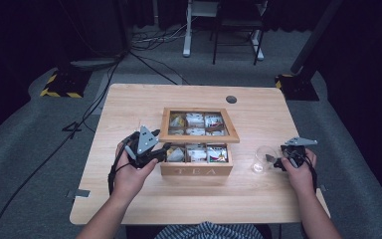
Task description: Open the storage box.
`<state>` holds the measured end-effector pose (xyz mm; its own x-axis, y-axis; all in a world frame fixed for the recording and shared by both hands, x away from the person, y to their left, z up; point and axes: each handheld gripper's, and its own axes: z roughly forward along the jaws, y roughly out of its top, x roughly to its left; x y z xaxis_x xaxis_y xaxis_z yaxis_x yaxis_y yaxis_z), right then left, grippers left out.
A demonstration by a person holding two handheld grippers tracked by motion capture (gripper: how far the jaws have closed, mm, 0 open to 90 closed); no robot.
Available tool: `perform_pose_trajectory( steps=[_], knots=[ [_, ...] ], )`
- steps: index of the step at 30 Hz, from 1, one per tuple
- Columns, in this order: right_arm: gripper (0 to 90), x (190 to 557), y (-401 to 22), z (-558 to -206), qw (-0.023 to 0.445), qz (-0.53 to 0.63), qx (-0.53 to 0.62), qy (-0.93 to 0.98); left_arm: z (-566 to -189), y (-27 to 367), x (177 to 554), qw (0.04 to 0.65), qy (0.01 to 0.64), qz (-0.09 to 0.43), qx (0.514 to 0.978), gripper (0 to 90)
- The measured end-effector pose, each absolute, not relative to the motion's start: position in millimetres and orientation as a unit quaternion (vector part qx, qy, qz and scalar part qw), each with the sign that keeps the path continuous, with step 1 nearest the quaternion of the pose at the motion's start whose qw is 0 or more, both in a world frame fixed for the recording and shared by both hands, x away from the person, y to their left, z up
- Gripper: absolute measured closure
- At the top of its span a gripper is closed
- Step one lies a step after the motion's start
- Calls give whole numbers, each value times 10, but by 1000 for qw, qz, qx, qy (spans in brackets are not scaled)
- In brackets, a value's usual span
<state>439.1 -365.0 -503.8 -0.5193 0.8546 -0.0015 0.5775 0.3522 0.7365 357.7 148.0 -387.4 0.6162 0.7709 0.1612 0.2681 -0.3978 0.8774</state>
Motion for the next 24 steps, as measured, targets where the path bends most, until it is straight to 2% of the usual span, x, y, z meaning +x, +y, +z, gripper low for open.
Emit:
perform_pose_trajectory(
  steps=[7,12,13,14,16,24],
  knots=[
    [167,4279,-3653,-5036,199,349,453,796,-3824,1466,3661,437,326,295,784,460],
    [243,4153,-3685,-5031,203,354,458,790,-3778,1476,3723,441,323,297,783,467],
    [254,4123,-3694,-5030,204,354,459,789,-3760,1481,3731,439,321,299,784,487],
    [301,4063,-3705,-5014,204,350,462,789,-3724,1501,3750,440,318,300,784,500],
    [317,4031,-3711,-4999,201,346,463,791,-3708,1512,3759,443,318,300,783,513],
    [331,3872,-3694,-4866,200,363,463,784,-3644,1535,3806,446,317,299,782,545]
  ],
)
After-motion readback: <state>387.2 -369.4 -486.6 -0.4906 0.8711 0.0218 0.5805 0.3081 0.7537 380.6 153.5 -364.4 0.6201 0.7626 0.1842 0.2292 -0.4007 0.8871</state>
